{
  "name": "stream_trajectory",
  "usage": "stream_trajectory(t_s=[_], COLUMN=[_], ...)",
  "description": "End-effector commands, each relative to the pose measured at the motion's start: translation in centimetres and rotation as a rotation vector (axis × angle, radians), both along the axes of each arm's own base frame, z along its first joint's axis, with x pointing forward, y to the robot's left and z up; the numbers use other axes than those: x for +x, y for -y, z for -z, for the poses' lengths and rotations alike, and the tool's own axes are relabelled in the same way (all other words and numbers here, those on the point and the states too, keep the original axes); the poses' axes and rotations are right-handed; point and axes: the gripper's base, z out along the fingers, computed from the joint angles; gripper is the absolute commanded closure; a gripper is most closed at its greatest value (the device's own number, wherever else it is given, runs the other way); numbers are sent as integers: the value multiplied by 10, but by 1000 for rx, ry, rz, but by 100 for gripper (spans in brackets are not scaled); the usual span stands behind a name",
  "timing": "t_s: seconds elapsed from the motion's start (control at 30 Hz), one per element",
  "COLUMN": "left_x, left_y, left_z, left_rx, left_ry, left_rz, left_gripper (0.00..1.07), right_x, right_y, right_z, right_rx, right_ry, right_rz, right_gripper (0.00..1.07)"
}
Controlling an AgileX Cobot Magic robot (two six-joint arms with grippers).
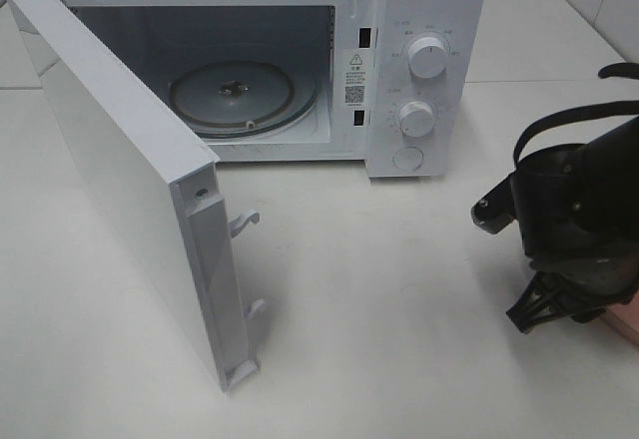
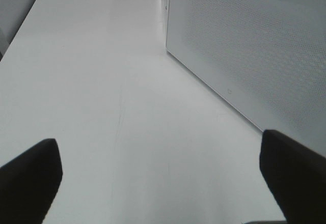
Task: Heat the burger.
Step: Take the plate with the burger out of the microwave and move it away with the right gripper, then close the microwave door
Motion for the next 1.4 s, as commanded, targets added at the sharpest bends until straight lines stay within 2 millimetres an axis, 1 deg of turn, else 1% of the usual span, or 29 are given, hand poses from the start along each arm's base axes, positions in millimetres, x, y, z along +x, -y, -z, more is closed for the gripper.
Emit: stream_trajectory(t_s=[0.03,0.07,0.13,0.2,0.23,0.27,0.3,0.37,0.4,0.47,0.5,0.53,0.57,0.63,0.67,0.7,0.73,0.77,0.8,0.83,0.87,0.9,0.93,0.97,1.13,1.17,1.23,1.33,1.4], left_x=[0,0,0,0,0,0,0,0,0,0,0,0,0,0,0,0,0,0,0,0,0,0,0,0,0,0,0,0,0], left_y=[0,0,0,0,0,0,0,0,0,0,0,0,0,0,0,0,0,0,0,0,0,0,0,0,0,0,0,0,0], left_z=[-1,-1,-1,-1,-1,-1,-1,-1,-1,-1,-1,-1,-1,-1,-1,-1,-1,-1,-1,-1,-1,-1,-1,-1,-1,-1,-1,-1,-1], left_rx=[-5,-5,-5,-5,-5,-5,-5,-5,-5,-5,-5,-5,-5,-5,-5,-5,-5,-5,-5,-5,-5,-5,-5,-5,-5,-5,-5,-5,-5], left_ry=[17,17,17,17,17,17,17,17,17,17,17,17,17,17,17,17,17,17,17,17,17,17,17,17,17,17,17,17,17], left_rz=[-4,-4,-4,-4,-4,-4,-4,-4,-4,-4,-4,-4,-4,-4,-4,-4,-4,-4,-4,-4,-4,-4,-4,-4,-4,-4,-4,-4,-4], left_gripper=[9,9,9,9,9,9,9,9,9,9,9,9,9,9,9,9,9,9,9,9,9,9,9,9,9,9,9,9,9], right_x=[-6,-6,-12,-14,-20,-20,-25,-28,-33,-36,-42,-42,-48,-51,-58,-58,-64,-68,-68,-74,-77,-77,-83,-83,-100,-100,-111,-114,-125], right_y=[1,1,0,0,0,0,0,0,-1,-1,-1,-1,0,0,1,1,3,4,4,6,7,7,10,10,22,22,31,33,41], right_z=[-23,-23,-37,-42,-53,-53,-64,-68,-79,-83,-93,-93,-103,-107,-115,-115,-123,-127,-127,-134,-138,-138,-143,-143,-156,-156,-163,-165,-173], right_rx=[54,54,120,137,186,186,230,254,309,332,386,386,437,453,492,492,523,541,541,572,589,589,612,612,629,629,639,644,668], right_ry=[-7,-7,-14,-18,-22,-22,-19,-20,-11,-9,5,5,17,19,26,26,41,50,50,67,75,75,87,87,115,115,137,150,203], right_rz=[-7,-7,-22,-35,-50,-50,-76,-87,-121,-141,-170,-170,-197,-216,-245,-245,-279,-292,-292,-304,-310,-310,-315,-315,-329,-329,-328,-332,-351], right_gripper=[59,59,59,59,59,59,59,59,59,59,58,58,57,55,51,51,45,42,42,35,32,32,28,28,30,30,31,31,31])
